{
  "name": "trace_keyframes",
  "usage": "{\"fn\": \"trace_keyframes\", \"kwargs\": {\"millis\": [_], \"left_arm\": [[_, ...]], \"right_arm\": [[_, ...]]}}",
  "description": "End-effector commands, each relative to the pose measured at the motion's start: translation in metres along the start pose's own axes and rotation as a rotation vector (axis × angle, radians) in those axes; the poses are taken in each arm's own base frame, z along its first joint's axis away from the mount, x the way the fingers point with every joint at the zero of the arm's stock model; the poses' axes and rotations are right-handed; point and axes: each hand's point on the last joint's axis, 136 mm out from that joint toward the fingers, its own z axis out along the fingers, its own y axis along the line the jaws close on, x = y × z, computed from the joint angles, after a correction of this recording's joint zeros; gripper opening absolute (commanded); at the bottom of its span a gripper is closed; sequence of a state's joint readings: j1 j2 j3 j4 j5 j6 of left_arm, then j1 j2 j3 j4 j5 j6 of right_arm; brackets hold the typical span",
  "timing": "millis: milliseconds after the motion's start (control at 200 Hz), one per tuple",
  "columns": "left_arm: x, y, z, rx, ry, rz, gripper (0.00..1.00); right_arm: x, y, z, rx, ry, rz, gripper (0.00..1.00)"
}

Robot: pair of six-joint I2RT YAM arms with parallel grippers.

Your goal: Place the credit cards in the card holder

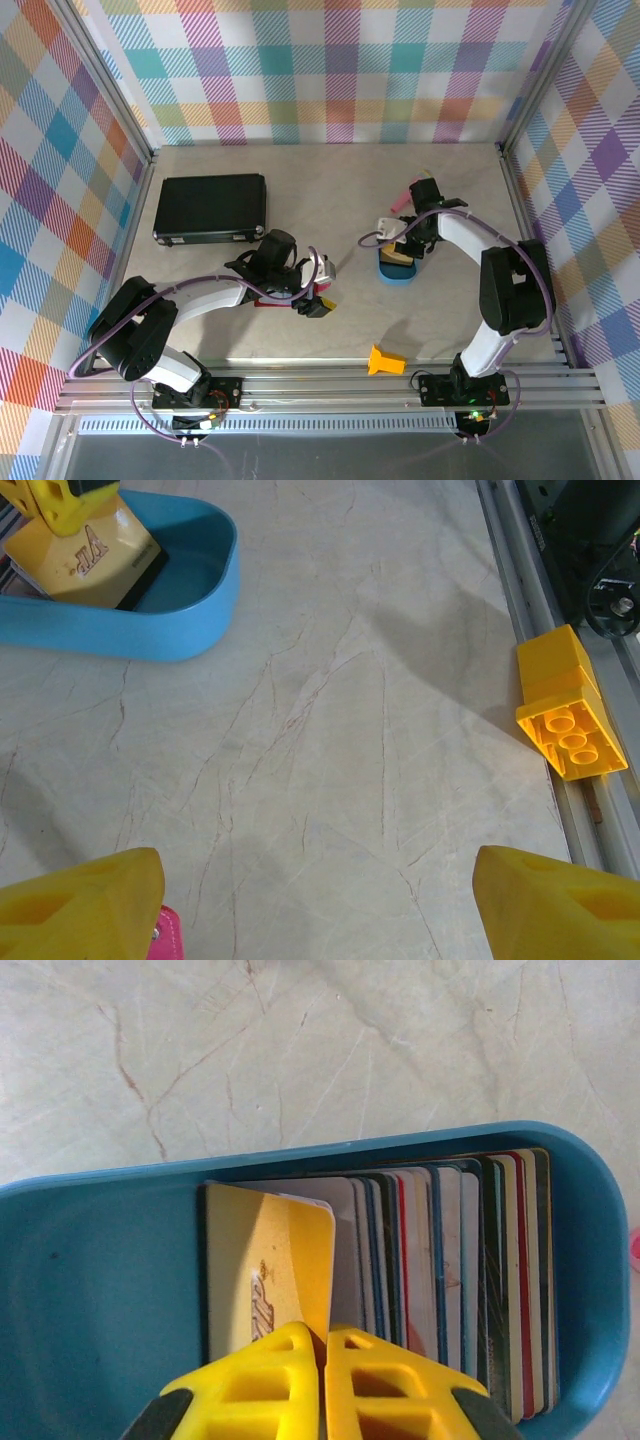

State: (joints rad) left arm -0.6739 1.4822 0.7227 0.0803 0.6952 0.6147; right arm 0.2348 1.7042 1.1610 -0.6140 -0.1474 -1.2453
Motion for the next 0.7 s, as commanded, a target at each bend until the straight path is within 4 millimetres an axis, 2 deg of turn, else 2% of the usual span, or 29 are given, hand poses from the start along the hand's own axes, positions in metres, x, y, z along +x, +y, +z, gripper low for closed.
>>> {"fn": "trace_keyframes", "kwargs": {"millis": [0,270,695], "left_arm": [[-0.009,-0.005,0.004,0.031,-0.014,0.035,0.81],[-0.009,-0.006,0.005,0.034,-0.013,0.036,0.81],[-0.009,-0.010,0.005,0.038,-0.006,0.046,0.81]], "right_arm": [[-0.004,0.008,-0.023,-0.046,-0.046,0.025,0.00],[-0.009,0.014,-0.045,-0.072,-0.097,0.053,0.00],[-0.014,0.023,-0.055,-0.121,-0.117,0.098,0.00]]}}
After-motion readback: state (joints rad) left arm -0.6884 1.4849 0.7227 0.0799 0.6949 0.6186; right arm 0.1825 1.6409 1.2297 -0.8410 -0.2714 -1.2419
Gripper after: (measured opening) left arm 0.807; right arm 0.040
